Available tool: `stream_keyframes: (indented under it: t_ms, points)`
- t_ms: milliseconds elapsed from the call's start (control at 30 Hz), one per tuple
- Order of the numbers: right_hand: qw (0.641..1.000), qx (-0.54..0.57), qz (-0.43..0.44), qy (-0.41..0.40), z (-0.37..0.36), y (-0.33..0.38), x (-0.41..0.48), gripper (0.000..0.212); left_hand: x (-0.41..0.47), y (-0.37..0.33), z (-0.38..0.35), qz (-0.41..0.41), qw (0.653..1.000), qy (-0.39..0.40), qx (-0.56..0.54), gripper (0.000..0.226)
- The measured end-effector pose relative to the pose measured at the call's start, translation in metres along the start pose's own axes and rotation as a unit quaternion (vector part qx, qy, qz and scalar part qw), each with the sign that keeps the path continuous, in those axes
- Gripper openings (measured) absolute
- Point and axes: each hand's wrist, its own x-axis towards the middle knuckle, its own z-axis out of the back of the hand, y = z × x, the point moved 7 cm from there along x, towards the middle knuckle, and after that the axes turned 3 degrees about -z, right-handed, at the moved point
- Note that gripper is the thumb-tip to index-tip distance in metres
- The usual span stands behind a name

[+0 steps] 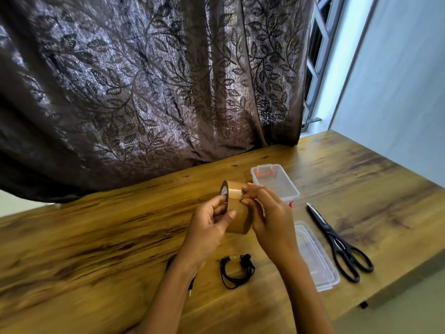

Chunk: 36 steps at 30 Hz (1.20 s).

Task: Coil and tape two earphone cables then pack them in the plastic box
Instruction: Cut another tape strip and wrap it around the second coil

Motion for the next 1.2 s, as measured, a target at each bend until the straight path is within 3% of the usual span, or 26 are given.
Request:
stream_keyframes:
  t_ms: [133, 367, 500, 600, 767, 967, 1133, 1200]
  points:
    - [0.996, -0.082, 0.025, 0.019, 0.002, 0.004, 0.000, 0.007, -0.005, 0.002, -0.002, -0.002, 0.999, 0.011, 0.049, 0.046]
    - [0.991, -0.124, 0.009, 0.054, 0.011, 0.003, 0.014, 0.007, -0.007, 0.013, 0.001, -0.001, 0.996, 0.020, 0.081, 0.047]
    - [0.973, -0.134, -0.025, 0.185, 0.000, -0.003, 0.022, 0.007, -0.011, 0.022, 0.006, 0.005, 0.997, 0.025, 0.071, 0.047]
    - [0.966, -0.123, -0.019, 0.227, -0.008, 0.004, 0.025, 0.008, -0.011, 0.022, 0.015, 0.009, 0.998, 0.020, 0.050, 0.040]
    - [0.959, -0.142, 0.006, 0.244, -0.015, 0.016, 0.039, 0.007, 0.001, 0.002, 0.021, 0.020, 1.000, 0.013, 0.014, 0.064]
    - [0.964, -0.144, 0.049, 0.220, -0.005, 0.032, 0.048, 0.009, 0.012, -0.015, 0.023, 0.036, 0.998, 0.037, -0.036, 0.017]
    - [0.968, -0.131, 0.050, 0.208, -0.002, 0.035, 0.048, 0.008, 0.014, -0.018, 0.010, 0.038, 0.996, 0.068, -0.045, 0.034]
    - [0.968, -0.131, 0.063, 0.203, -0.003, 0.037, 0.046, 0.008, 0.016, -0.021, 0.009, 0.023, 0.996, 0.064, -0.052, 0.025]
